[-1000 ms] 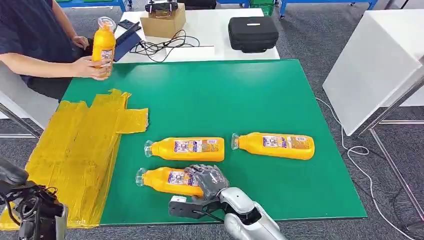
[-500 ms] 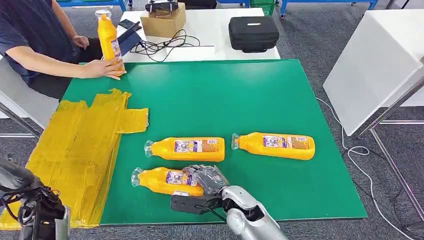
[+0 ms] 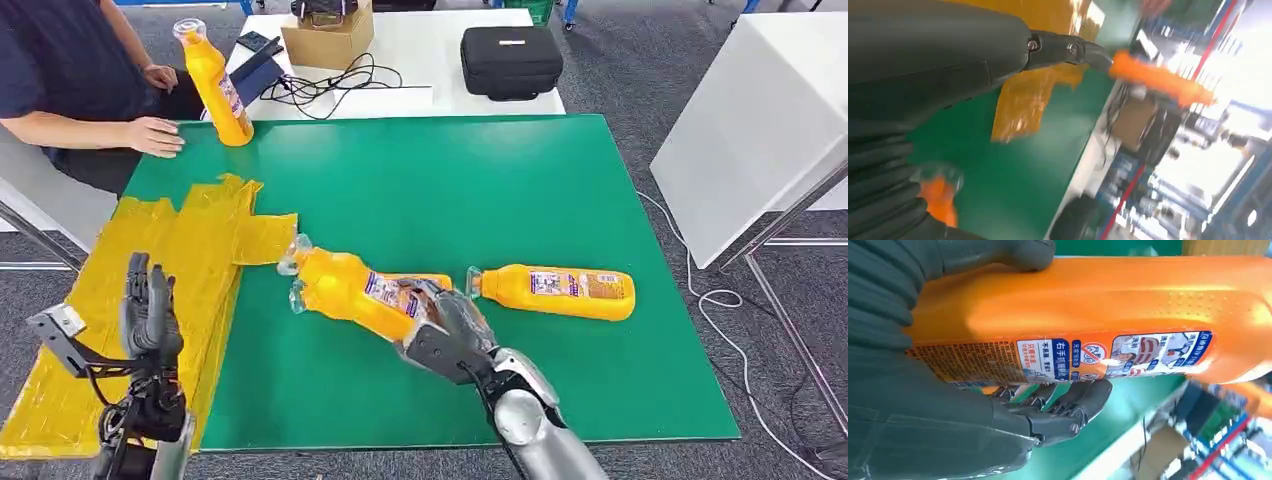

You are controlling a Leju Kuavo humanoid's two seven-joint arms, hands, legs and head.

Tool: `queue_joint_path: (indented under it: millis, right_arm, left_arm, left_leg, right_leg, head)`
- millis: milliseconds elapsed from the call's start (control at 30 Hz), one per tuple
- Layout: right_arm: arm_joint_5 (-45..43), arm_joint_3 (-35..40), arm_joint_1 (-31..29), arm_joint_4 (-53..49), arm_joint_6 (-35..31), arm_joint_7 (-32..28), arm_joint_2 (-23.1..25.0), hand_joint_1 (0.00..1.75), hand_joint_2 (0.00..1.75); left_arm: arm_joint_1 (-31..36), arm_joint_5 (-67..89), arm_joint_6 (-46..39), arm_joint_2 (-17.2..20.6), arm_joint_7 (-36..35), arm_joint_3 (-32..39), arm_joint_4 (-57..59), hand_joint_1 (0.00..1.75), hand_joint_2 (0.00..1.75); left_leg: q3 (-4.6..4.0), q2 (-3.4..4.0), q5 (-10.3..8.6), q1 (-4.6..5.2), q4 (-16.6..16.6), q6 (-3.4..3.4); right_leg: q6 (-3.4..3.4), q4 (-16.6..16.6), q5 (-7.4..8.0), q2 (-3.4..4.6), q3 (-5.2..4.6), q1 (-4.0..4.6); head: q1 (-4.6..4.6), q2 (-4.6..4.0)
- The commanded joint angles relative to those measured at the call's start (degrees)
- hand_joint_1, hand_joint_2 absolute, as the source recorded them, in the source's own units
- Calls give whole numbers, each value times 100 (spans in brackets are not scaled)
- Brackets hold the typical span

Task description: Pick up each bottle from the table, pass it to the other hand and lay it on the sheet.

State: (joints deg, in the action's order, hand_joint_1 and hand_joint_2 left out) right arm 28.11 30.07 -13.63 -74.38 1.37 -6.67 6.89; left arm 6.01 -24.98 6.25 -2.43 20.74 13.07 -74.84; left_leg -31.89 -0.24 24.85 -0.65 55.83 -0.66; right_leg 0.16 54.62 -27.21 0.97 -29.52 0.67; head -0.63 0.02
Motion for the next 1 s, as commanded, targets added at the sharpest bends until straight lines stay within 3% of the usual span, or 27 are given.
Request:
queue_joint_path:
  millis: [33,200,333,767,1000]
  right_arm:
    - [169,-215,-986,955,-445,-41,249,175,175]
    - [174,-154,-1029,1002,-508,-67,269,175,175]
    - [123,-17,-1389,1546,-538,12,556,175,175]
    - [402,528,-1663,2390,-767,36,1254,175,175]
    - [-165,2097,-1834,2658,-1192,437,1311,175,175]
  left_arm:
    - [358,-579,327,23,-159,-1322,482,0,175]
    - [368,-737,328,56,-181,-1419,463,0,175]
    - [342,-848,349,-66,-247,-1775,292,0,175]
    - [-45,-1066,112,-128,-378,-2209,-479,0,175]
    - [-278,-1145,50,-222,-424,-2243,-896,0,175]
  left_leg:
    - [6,-7,-2,3,-1,-3]
    - [6,-5,-2,3,-4,-2]
    - [11,-1,4,4,2,-3]
    - [-10,16,3,2,-2,-2]
    - [1,14,8,2,-3,-3]
  right_leg:
    - [12,-2,0,-16,10,-3]
    - [9,-3,-1,-11,8,-3]
    - [16,2,-5,-13,14,-3]
    - [8,3,0,9,-12,-1]
    - [13,0,-5,4,-1,-1]
  head:
    - [0,0]
    - [0,0]
    - [0,0]
    - [0,0]
    - [2,0]
